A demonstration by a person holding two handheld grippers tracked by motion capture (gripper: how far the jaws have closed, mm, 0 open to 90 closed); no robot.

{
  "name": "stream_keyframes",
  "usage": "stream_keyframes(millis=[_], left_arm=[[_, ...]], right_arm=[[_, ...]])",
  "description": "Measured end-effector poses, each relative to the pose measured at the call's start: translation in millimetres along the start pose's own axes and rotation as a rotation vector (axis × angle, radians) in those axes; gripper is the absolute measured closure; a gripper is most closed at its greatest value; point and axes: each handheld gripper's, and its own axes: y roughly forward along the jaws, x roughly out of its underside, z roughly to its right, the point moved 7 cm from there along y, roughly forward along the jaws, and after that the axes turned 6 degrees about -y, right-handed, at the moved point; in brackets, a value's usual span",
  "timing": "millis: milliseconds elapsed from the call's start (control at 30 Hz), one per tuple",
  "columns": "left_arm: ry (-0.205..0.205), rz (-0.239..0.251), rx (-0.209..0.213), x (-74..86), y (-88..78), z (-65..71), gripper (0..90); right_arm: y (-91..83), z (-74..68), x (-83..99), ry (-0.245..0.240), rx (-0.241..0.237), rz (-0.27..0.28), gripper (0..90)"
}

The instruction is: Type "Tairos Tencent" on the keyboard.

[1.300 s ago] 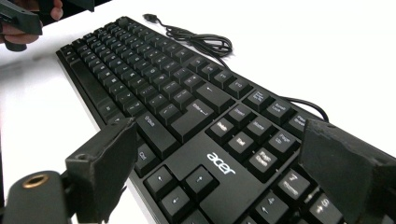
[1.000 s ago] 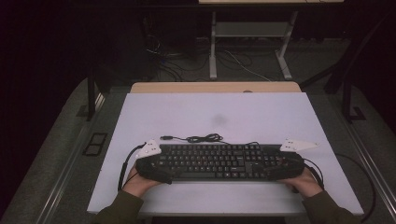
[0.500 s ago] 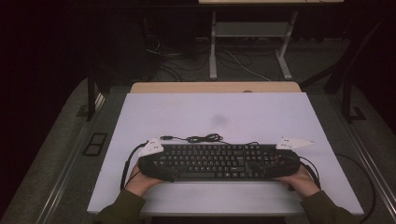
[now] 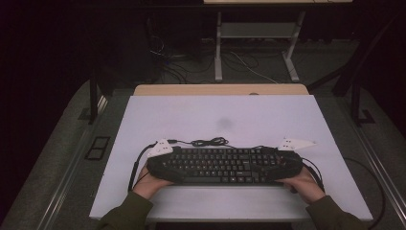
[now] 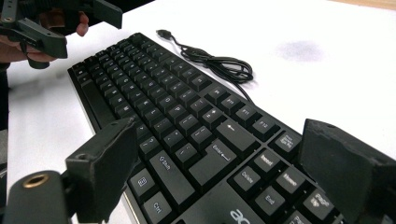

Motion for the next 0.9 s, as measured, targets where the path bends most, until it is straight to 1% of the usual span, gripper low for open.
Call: stream_keyframes(millis=[233, 433, 700, 733, 767, 833, 867, 900], left_arm=[[-0.004, 0.008, 0.002, -5.8, 4.6, -0.2, 0.0], [0.004, 0.006, 0.009, -9.5, 8.5, 0.6, 0.0], [-0.002, 0.006, 0.010, -13.2, 13.8, 0.2, 0.0], [-0.002, 0.003, 0.010, -13.5, 14.1, 0.3, 0.0], [-0.005, 0.010, 0.011, -14.5, 15.0, 0.7, 0.0], [0.000, 0.008, 0.012, -16.3, 15.6, 0.5, 0.0], [-0.004, 0.013, 0.012, -17.5, 16.2, 0.6, 0.0], [-0.007, 0.014, 0.014, -18.5, 16.7, 0.6, 0.0]], right_arm=[[5.3, -1.8, -3.1, -0.002, -0.007, -0.003, 11.7], [7.5, -1.4, -5.7, -0.005, -0.011, 0.000, 11.7], [12.5, -1.7, -9.5, -0.003, -0.014, 0.002, 11.8], [14.2, -2.5, -11.2, -0.010, -0.020, -0.001, 11.8], [14.2, -2.5, -11.2, -0.010, -0.020, -0.001, 11.8], [16.4, -3.3, -12.5, -0.014, -0.028, -0.001, 11.8], [17.9, -4.1, -13.6, -0.015, -0.040, -0.004, 11.8], [17.9, -4.1, -13.6, -0.015, -0.040, -0.004, 11.8]])
